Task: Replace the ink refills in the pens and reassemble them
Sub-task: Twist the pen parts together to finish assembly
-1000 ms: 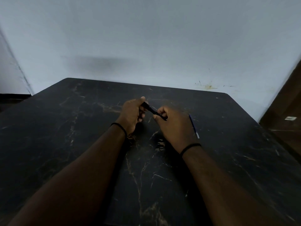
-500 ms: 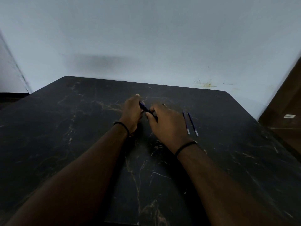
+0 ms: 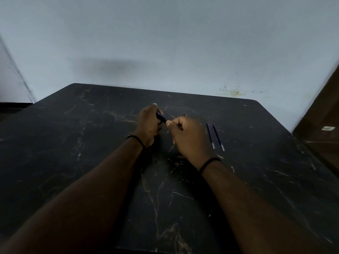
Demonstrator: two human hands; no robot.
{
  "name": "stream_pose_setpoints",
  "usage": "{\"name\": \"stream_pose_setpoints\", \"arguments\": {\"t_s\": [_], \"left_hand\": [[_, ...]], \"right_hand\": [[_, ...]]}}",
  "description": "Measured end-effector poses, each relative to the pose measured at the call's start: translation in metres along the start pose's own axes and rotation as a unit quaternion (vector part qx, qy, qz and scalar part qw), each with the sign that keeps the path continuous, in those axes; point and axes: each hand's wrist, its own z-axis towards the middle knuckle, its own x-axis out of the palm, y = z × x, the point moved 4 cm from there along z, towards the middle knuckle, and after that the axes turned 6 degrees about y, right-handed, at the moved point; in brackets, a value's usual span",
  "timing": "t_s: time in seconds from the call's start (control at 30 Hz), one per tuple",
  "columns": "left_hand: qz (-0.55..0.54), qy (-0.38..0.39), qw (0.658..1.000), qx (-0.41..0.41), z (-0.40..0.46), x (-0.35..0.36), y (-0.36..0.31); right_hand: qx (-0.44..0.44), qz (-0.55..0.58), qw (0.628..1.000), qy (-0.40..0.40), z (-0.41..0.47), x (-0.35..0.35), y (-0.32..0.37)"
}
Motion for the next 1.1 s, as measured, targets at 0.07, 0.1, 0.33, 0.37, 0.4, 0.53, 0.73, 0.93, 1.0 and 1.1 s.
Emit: {"name": "stream_pose_setpoints", "arguments": {"t_s": [0.07,0.1,0.33,0.37,0.4,0.53,0.73,0.93,1.0,1.1], "left_hand": [[-0.009,0.004,1.0,0.002,0.001,-0.001,0.001],[-0.013,0.004,1.0,0.003,0.002,-0.001,0.001],[-0.026,0.006,0.999,0.017,0.004,-0.001,0.001],[-0.028,0.008,0.999,0.017,0.004,0.0,0.001],[-0.028,0.01,0.999,0.017,0.003,0.0,0.001],[-0.031,0.001,0.999,0.011,0.001,0.002,-0.002],[-0.053,0.01,0.998,0.018,0.002,0.004,-0.004],[-0.059,0.049,0.997,0.026,0.004,0.0,-0.002],[-0.049,0.058,0.997,0.026,0.004,-0.001,-0.002],[-0.035,0.066,0.997,0.024,0.006,-0.002,-0.002]], "right_hand": [[0.012,0.043,0.999,0.007,0.001,0.001,-0.001],[0.019,0.067,0.998,0.01,0.002,0.001,-0.002],[0.085,0.257,0.962,0.044,0.005,0.007,-0.01],[0.092,0.275,0.956,0.051,0.004,0.008,-0.01],[0.099,0.289,0.951,0.057,0.004,0.01,-0.01],[0.12,0.333,0.933,0.07,0.005,0.012,-0.012],[0.146,0.412,0.894,0.098,0.008,0.016,-0.015],[0.144,0.413,0.891,0.122,0.009,0.014,-0.018],[0.142,0.405,0.894,0.126,0.01,0.014,-0.019],[0.135,0.381,0.907,0.121,0.01,0.012,-0.02]]}}
